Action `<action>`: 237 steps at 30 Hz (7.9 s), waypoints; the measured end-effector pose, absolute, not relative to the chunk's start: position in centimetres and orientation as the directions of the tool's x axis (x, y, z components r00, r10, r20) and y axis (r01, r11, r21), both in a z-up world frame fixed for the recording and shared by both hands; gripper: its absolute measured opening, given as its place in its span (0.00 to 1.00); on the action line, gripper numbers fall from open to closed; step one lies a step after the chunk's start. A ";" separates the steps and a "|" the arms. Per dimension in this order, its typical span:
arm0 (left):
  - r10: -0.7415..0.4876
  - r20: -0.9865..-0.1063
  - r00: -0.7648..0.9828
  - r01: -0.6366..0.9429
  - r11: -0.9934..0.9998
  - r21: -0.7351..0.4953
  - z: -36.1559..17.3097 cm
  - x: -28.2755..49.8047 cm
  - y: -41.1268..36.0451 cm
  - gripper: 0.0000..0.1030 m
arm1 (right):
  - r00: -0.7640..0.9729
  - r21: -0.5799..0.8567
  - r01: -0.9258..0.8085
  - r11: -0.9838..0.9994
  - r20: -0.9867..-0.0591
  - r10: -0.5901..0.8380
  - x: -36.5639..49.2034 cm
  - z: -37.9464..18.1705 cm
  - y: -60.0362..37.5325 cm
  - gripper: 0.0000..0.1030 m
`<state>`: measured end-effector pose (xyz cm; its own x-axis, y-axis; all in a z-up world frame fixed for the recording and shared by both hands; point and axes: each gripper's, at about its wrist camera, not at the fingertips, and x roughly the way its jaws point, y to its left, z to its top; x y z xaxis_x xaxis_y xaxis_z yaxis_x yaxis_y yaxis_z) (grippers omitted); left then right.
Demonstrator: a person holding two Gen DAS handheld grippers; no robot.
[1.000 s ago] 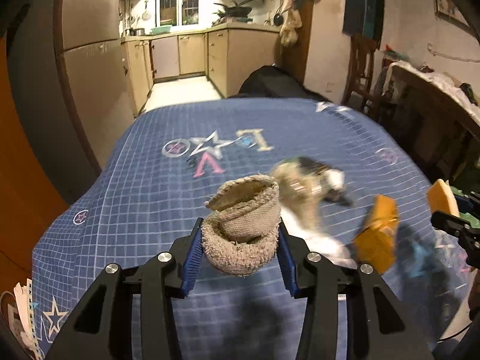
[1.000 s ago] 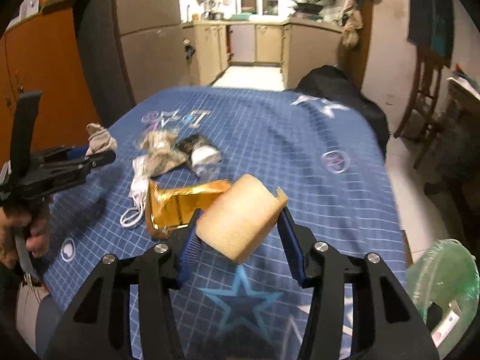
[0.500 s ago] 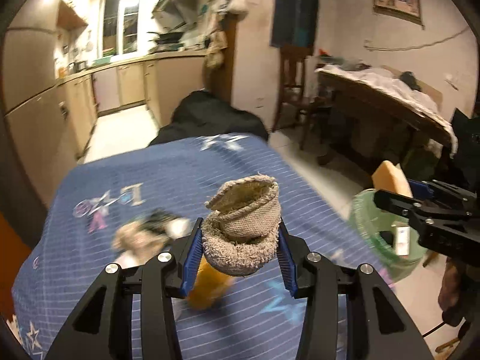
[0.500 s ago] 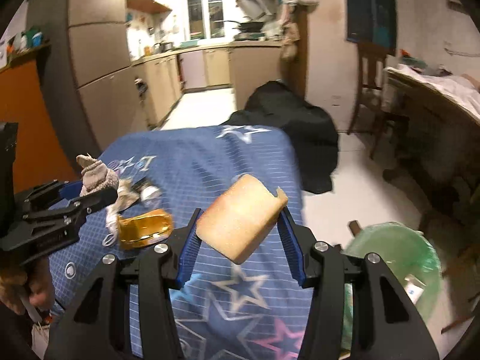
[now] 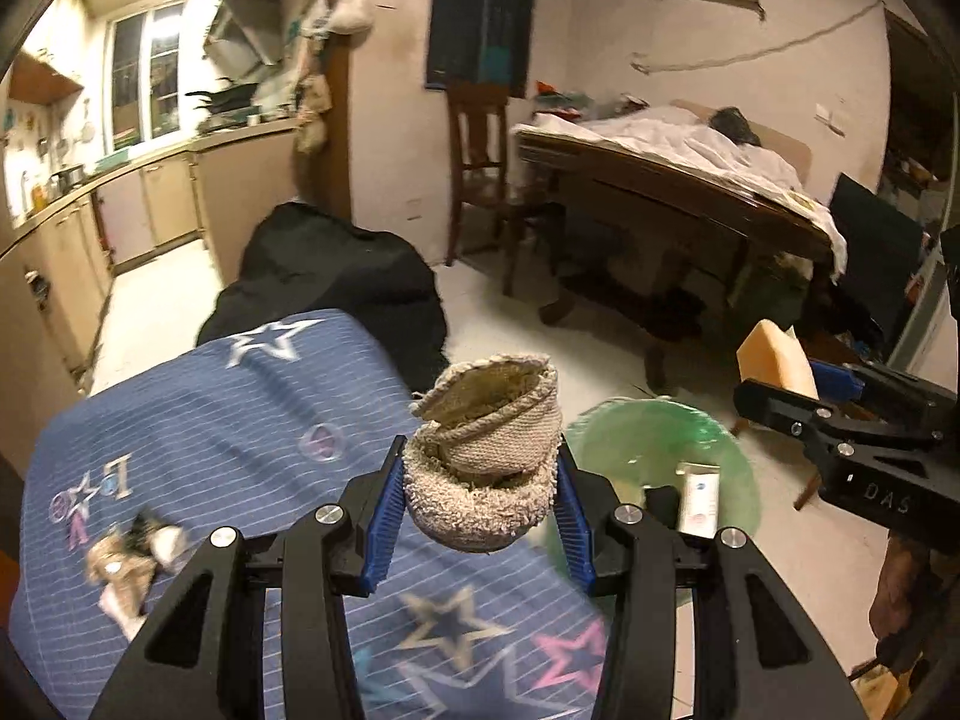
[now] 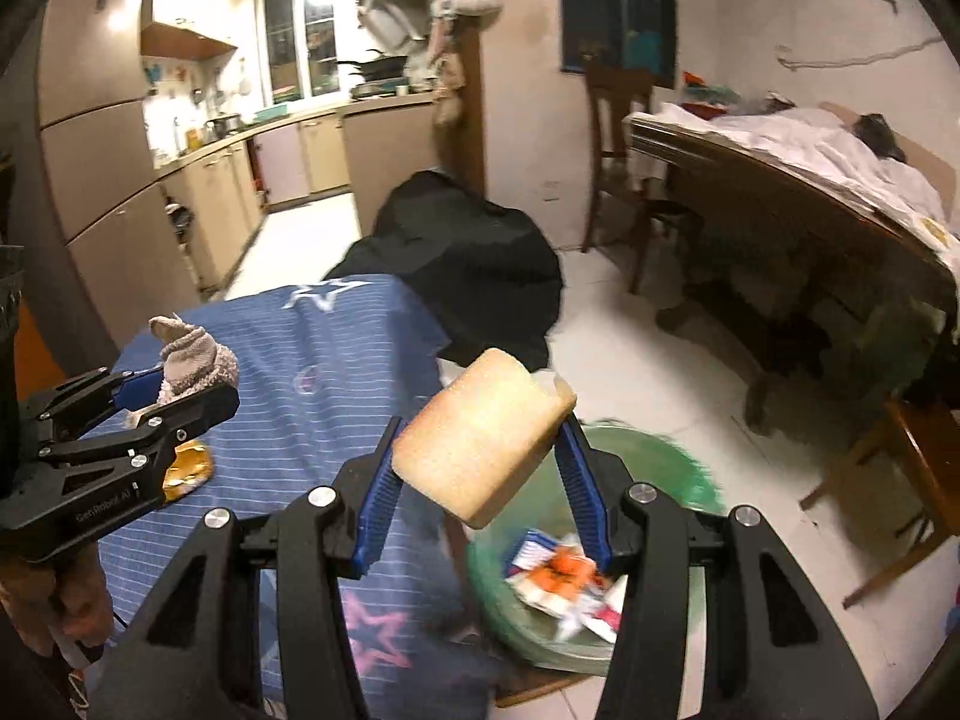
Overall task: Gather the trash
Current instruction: 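Carry the beige sock and yellow sponge over the green trash bin, then open both grippers to drop the sock and sponge into the bin, then move both tools back from the bin to the items on the bed, then grasp the white bundle with strings with the left gripper, then grasp the gold-wrapped package with right gripper while left gripper holds white bundle, then carry the white bundle and gold package over the green bin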
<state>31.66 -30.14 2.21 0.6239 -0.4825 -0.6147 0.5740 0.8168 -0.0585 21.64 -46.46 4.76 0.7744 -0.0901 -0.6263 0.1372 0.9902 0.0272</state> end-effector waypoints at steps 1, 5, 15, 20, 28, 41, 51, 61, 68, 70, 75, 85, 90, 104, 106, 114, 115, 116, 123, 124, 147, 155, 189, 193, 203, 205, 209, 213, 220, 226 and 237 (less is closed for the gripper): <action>-0.487 -0.617 0.618 0.583 0.810 -0.055 2.3 31.5 -31.2 0.45 | 0.771 0.028 0.150 0.988 -0.629 -0.099 21.5 4.8 -47.3 0.47; -0.511 -0.628 0.587 0.622 0.781 -0.055 2.5 31.3 -35.9 0.45 | 0.744 0.037 0.194 0.980 -0.656 -0.123 21.1 4.5 -50.8 0.47; -0.500 -0.723 0.477 0.676 0.734 -0.061 -0.2 34.1 -44.0 0.45 | 0.630 0.083 0.230 0.970 -0.772 -0.084 23.0 1.1 -56.5 0.47; -0.481 -0.773 0.415 0.697 0.714 -0.070 -2.7 35.8 -47.0 0.45 | 0.573 0.112 0.223 0.968 -0.819 -0.037 24.3 -0.5 -58.3 0.47; -0.465 -0.821 0.332 0.706 0.699 -0.111 -6.5 37.9 -49.5 0.45 | 0.528 0.124 0.210 0.970 -0.849 -0.005 25.3 -2.3 -59.2 0.47; -0.450 -0.840 0.303 0.701 0.702 -0.123 -9.2 39.4 -51.5 0.45 | 0.499 0.129 0.216 0.968 -0.866 0.004 26.4 -3.9 -61.6 0.47; -0.434 -0.850 0.297 0.695 0.709 -0.119 -10.1 39.7 -52.2 0.46 | 0.496 0.134 0.216 0.967 -0.868 0.010 26.5 -4.5 -62.0 0.48; -0.412 -0.854 0.319 0.658 0.744 -0.113 -10.6 40.6 -51.4 0.70 | 0.508 0.146 0.241 0.960 -0.861 0.003 26.1 -4.7 -62.8 0.58; -0.409 -0.853 0.323 0.659 0.744 -0.108 -10.4 40.3 -51.4 0.70 | 0.505 0.147 0.242 0.959 -0.863 0.005 25.9 -5.0 -63.0 0.58; -0.409 -0.853 0.324 0.661 0.743 -0.105 -10.4 40.1 -51.5 0.70 | 0.505 0.146 0.244 0.959 -0.863 0.003 25.9 -5.0 -63.1 0.58; -0.406 -0.854 0.326 0.660 0.744 -0.102 -10.3 39.9 -51.4 0.70 | 0.511 0.148 0.249 0.957 -0.860 0.000 25.5 -5.0 -63.2 0.59; -0.412 -0.827 0.383 0.663 0.746 -0.064 -9.5 37.6 -47.6 0.70 | 0.703 0.020 0.233 0.972 -0.694 -0.154 20.6 -0.9 -59.4 0.80; -0.450 -0.784 0.428 0.680 0.732 -0.048 -8.1 35.3 -43.3 0.70 | 0.805 -0.033 0.205 0.978 -0.563 -0.187 17.6 1.0 -55.5 0.89; -0.413 -0.743 0.527 0.571 0.819 -0.051 -8.0 32.6 -25.3 0.70 | 0.868 0.061 0.111 0.992 -0.492 -0.067 12.5 -2.7 -46.5 0.94; -0.391 -0.734 0.555 0.510 0.857 -0.071 -8.0 32.7 -21.3 0.70 | 0.868 0.084 0.086 0.993 -0.496 -0.033 12.2 -3.1 -45.1 0.94; -0.166 -0.717 0.677 0.118 0.986 -0.118 -8.1 34.9 -4.4 0.70 | 0.850 0.123 -0.003 0.992 -0.523 0.067 12.1 -4.6 -40.5 0.94; -0.133 -0.722 0.679 0.069 0.991 -0.119 -8.4 35.3 -2.8 0.70 | 0.845 0.125 -0.010 0.992 -0.530 0.075 12.2 -4.9 -40.2 0.94; -0.088 -0.726 0.682 0.020 0.995 -0.103 -8.6 36.0 -1.5 0.70 | 0.843 0.126 -0.014 0.992 -0.532 0.079 12.3 -5.0 -39.9 0.94; -0.006 -0.806 0.591 -0.051 0.998 -0.045 -11.8 40.1 -1.0 0.70 | 0.838 0.116 -0.049 0.992 -0.535 0.104 12.5 -4.9 -37.9 0.94; -0.009 -0.810 0.587 -0.046 0.998 -0.044 -12.0 40.2 -1.3 0.70 | 0.838 0.116 -0.049 0.992 -0.535 0.104 12.5 -4.9 -37.9 0.94; 0.017 -0.779 0.626 0.065 0.995 0.074 -13.7 37.2 4.4 0.72 | 0.766 0.171 -0.265 0.949 -0.561 0.315 17.4 -5.0 -31.8 0.94; -0.033 -0.792 0.610 0.166 0.982 0.087 -14.8 40.4 3.9 0.69 | 0.549 0.511 -0.258 0.820 -0.621 0.560 25.0 -7.0 -28.1 0.94; -0.169 -0.794 0.584 0.144 0.984 -0.104 -15.0 36.9 3.5 0.37 | 0.411 0.159 -0.432 0.888 -0.842 0.350 29.7 -8.5 -14.5 0.52; -0.154 -0.797 0.584 0.137 0.986 -0.090 -15.0 36.6 3.3 0.37 | 0.413 0.158 -0.395 0.905 -0.849 0.329 30.7 -9.1 -14.1 0.52; -0.125 -0.795 0.593 0.119 0.991 -0.066 -14.9 37.4 2.4 0.37 | 0.448 0.137 -0.379 0.915 -0.838 0.311 29.9 -9.3 -13.5 0.40; -0.117 -0.793 0.598 0.122 0.991 -0.054 -14.9 37.5 2.3 0.37 | 0.456 0.131 -0.380 0.916 -0.835 0.308 29.6 -9.2 -13.3 0.30; -0.090 -0.788 0.609 0.119 0.993 -0.021 -15.2 37.4 1.7 0.32 | 0.453 0.138 -0.391 0.910 -0.832 0.320 29.5 -9.3 -12.9 0.21; -0.099 -0.785 0.612 0.116 0.993 -0.034 -15.3 37.3 1.7 0.30 | 0.477 0.133 -0.395 0.909 -0.816 0.327 29.0 -8.7 -12.9 0.11; -0.111 -0.780 0.616 0.124 0.991 -0.044 -15.3 36.4 1.4 0.28 | 0.519 0.134 -0.379 0.916 -0.789 0.330 28.1 -7.8 -14.1 0.10; -0.128 -0.761 0.636 0.121 0.991 -0.065 -14.3 34.4 2.0 0.28 | 0.554 0.131 -0.370 0.920 -0.763 0.332 27.0 -6.8 -15.3 0.10; -0.209 -0.686 0.697 0.152 0.978 -0.143 -10.1 29.4 2.9 0.28 | 0.714 0.043 -0.331 0.943 -0.641 0.280 23.2 -2.5 -18.8 0.10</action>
<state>29.35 2.92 -10.15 0.6973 -0.2091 -0.6857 0.1524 0.9779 -0.1432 23.21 -18.84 -2.52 0.7143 0.2803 -0.6412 -0.3312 0.9426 0.0431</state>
